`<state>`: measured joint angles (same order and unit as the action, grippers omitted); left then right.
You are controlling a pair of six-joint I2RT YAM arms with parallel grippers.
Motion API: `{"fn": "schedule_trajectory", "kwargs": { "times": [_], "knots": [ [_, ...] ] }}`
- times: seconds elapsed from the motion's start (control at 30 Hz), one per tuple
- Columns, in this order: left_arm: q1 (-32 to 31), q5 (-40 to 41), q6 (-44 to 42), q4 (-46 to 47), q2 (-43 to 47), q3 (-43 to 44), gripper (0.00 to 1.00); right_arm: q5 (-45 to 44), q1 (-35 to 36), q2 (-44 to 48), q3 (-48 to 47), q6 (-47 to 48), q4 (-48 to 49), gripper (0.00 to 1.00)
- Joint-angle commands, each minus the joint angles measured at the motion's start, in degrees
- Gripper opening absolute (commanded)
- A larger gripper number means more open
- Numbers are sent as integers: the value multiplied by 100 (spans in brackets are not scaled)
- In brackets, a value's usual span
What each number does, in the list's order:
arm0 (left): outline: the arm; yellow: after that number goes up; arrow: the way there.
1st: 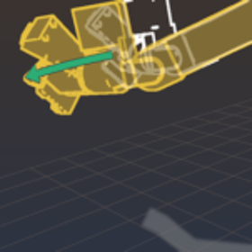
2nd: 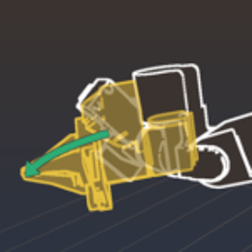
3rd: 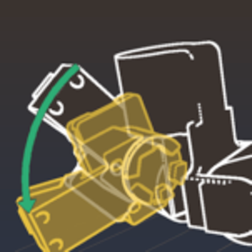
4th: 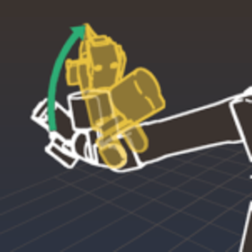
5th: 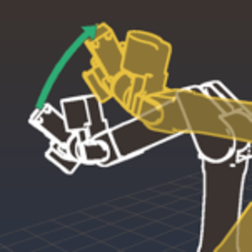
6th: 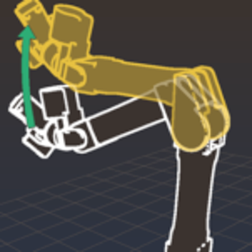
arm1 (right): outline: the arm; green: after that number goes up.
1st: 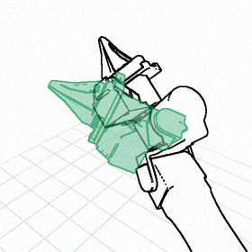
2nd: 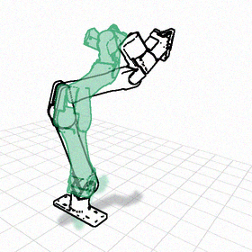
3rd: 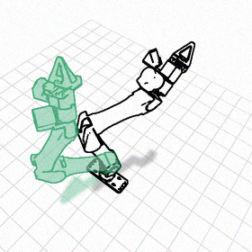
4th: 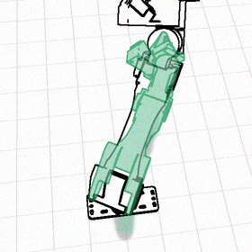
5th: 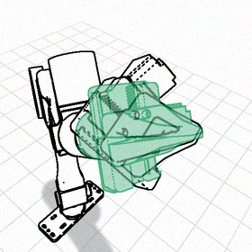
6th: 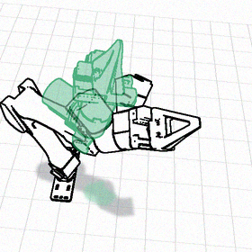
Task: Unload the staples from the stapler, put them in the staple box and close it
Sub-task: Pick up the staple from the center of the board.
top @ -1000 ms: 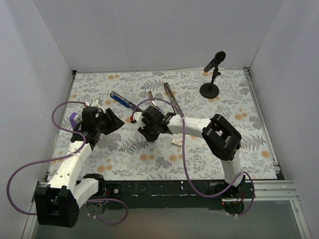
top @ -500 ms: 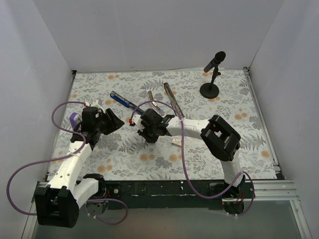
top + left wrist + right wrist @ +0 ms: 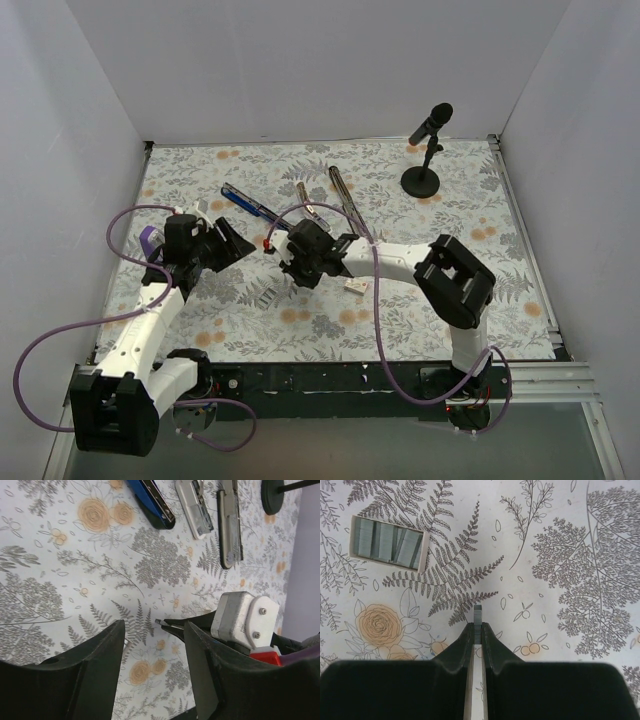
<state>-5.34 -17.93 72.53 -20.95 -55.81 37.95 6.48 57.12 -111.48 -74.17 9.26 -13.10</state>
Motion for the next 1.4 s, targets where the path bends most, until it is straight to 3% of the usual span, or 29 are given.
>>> {"fn": "schedule_trajectory", "kwargs": {
  "times": [0.0,0.13,0.17,0.37,0.5,1.03,1.37],
  "knots": [
    [25,-1035,436,29,-79,-51,59,-129,27,775,306,67,668,1],
    [25,-2037,674,407,-254,-148,70,-200,36,1294,797,251,1309,1],
    [25,-2369,683,434,-411,-139,70,-209,36,1409,921,278,1789,1],
    [25,-3172,840,828,-712,-270,66,-68,88,2200,1440,357,2557,1],
    [33,-3637,1297,1512,-747,-516,61,-50,150,2385,1397,375,2559,1],
    [25,-3761,1800,2042,-624,-772,61,-121,317,2218,1124,349,2303,1],
    [25,-3638,1817,2051,-685,-684,47,-24,405,2377,1238,357,2400,1]
  ]
}}
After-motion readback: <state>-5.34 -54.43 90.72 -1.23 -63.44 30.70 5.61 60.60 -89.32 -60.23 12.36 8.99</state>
